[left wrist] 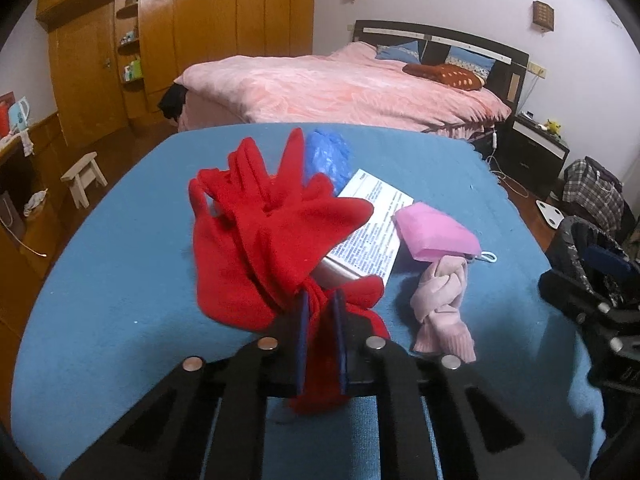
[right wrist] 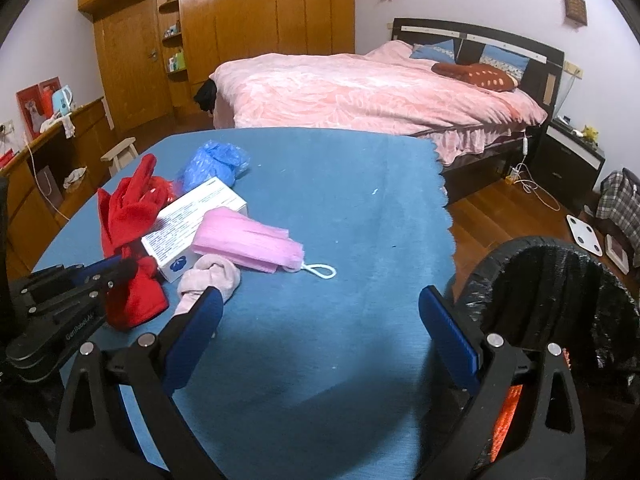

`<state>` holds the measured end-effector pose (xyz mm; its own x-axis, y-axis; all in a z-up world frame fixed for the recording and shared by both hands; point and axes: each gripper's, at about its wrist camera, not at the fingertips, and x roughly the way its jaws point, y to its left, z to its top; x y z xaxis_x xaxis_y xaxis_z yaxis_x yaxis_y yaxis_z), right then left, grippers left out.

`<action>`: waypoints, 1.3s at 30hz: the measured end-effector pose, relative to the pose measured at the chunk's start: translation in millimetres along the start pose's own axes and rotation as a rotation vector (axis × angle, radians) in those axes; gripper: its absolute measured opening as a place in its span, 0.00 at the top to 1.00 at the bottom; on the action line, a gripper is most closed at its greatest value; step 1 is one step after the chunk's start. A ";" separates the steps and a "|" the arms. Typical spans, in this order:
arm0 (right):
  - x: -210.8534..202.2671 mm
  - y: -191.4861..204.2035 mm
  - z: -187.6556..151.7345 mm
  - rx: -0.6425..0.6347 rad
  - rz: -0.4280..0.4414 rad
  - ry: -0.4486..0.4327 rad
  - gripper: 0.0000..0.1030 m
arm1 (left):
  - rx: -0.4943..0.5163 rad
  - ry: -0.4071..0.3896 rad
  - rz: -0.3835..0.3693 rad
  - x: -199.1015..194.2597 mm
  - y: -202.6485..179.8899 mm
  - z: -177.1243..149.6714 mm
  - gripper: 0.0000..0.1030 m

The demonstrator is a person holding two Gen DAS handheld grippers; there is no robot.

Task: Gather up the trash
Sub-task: 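Return to the table and grasp the red glove with the left tool, then grasp the pink sock with the right tool while the left tool holds the red glove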

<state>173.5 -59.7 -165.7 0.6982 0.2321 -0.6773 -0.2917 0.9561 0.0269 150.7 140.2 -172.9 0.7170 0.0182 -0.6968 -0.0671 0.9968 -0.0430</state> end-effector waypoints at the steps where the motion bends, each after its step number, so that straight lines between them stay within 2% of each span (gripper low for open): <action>1: 0.1 1.0 0.0 -0.001 0.004 0.001 0.07 | -0.005 -0.006 -0.003 -2.4 1.5 0.0 0.92; 10: 5.3 21.2 2.7 -0.022 0.047 -0.006 0.07 | -0.005 -0.040 0.023 -30.4 26.2 -4.2 0.93; 13: 9.6 28.8 2.5 -0.024 0.059 0.002 0.07 | -0.008 -0.027 0.046 -31.0 36.3 -8.3 0.93; 19: 27.3 45.2 3.6 -0.036 0.087 0.045 0.08 | -0.018 -0.016 0.045 -30.1 44.6 -10.9 0.91; 22: 33.3 52.0 4.9 -0.051 0.090 0.059 0.11 | -0.017 -0.018 0.041 -30.5 45.5 -10.3 0.91; 28: 44.2 60.8 2.2 -0.079 0.107 0.105 0.26 | -0.032 -0.010 0.034 -28.5 48.4 -10.9 0.81; 29: 45.4 61.7 1.7 -0.081 0.118 0.114 0.32 | -0.034 -0.009 0.033 -28.2 48.6 -10.9 0.79; 31: 45.6 63.4 0.8 -0.086 0.141 0.124 0.37 | -0.039 -0.011 0.032 -28.0 48.9 -10.6 0.71; 33: 44.9 66.0 0.2 -0.094 0.181 0.137 0.54 | -0.041 -0.015 0.027 -28.0 48.0 -10.2 0.67; 34: 44.4 68.2 -0.1 -0.101 0.193 0.141 0.58 | -0.042 -0.018 0.026 -28.1 47.4 -9.9 0.63; 36: 40.7 70.4 -1.3 -0.115 0.190 0.136 0.62 | -0.044 -0.022 0.025 -27.2 46.1 -8.4 0.56; 39: 34.6 65.8 -1.1 -0.089 0.194 0.133 0.64 | -0.043 -0.029 0.024 -25.0 43.9 -4.2 0.49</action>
<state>177.8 11.0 -188.2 0.5330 0.3785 -0.7568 -0.4723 0.8752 0.1050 126.9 183.2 -160.4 0.7348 0.0453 -0.6768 -0.1139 0.9918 -0.0573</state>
